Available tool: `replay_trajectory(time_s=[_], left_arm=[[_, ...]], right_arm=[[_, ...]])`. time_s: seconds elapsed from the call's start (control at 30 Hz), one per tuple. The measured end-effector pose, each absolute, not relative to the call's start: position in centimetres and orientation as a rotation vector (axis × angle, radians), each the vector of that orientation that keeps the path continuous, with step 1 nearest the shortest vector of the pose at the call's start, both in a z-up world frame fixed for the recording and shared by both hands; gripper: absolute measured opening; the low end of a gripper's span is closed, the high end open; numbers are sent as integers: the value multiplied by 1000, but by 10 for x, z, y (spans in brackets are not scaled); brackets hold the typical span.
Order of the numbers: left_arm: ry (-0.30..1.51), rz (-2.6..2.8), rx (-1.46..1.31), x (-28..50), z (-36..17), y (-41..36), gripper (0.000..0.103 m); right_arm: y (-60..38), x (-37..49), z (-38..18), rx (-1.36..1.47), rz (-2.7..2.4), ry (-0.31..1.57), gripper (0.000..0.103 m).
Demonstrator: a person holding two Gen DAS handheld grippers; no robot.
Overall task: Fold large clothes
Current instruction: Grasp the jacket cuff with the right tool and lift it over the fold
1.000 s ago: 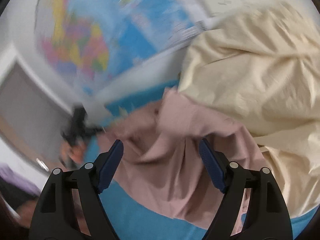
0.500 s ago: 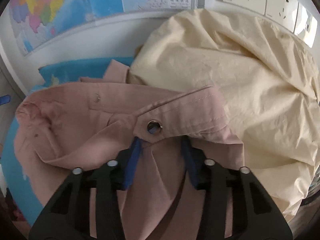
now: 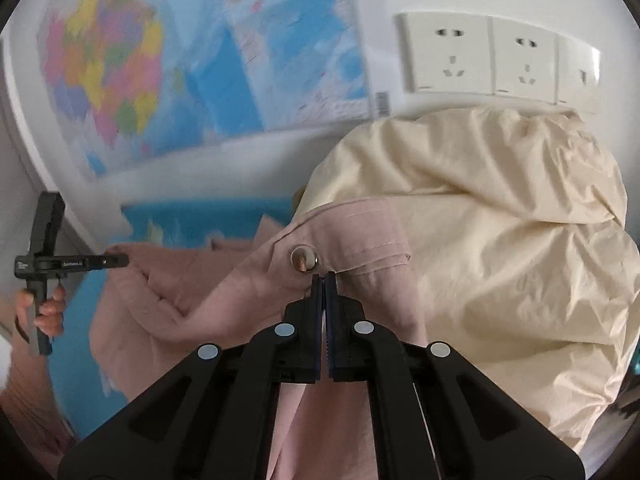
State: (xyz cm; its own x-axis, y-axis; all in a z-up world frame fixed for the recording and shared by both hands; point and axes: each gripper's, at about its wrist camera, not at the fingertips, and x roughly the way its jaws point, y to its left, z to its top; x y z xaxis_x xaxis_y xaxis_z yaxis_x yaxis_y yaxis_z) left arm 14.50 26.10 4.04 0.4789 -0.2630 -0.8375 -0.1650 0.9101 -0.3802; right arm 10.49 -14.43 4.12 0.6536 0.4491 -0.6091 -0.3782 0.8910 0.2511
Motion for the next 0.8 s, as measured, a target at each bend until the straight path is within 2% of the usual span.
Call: replay_trajectory(time_s=[0.03,0.07,0.1,0.13,0.17,0.3,0.43,0.57,0.6,0.7,0.73,0.77,0.8], left_arm=[[1099,-19,-488,151,37,266,10],[1115,47,-524,156,31,275,21],[1121,100,-513,159,28,279,33],[1129,144,-482,159,26,279,62],[1129,154,-462,158,24,279,66],[1068,27,-294,134,34,254,66],[953,-151,-41,92,52,213,78],[932,-192,195,77,41,171,80],[932,-154,253,80,36,162,79],[946,-110,334,102,19,151,61],[965,-86,341,114,13,153,34],[976,-49,342,126,10,158,1],[989,-4,327,139,9,164,4]], right_arm=[[-148,112,38,135,467,733,2],[-146,118,34,149,464,748,2],[-145,124,26,169,452,769,2],[-144,131,19,184,445,795,2],[-143,139,10,191,440,825,2],[-145,146,-7,225,428,867,2],[-149,144,-6,234,443,869,2],[-148,143,-1,204,450,864,2],[-144,143,-1,195,451,862,2],[-138,142,-2,187,463,862,2],[-137,141,-1,183,464,858,2],[-137,139,2,183,470,856,2],[-137,137,4,181,474,850,2]])
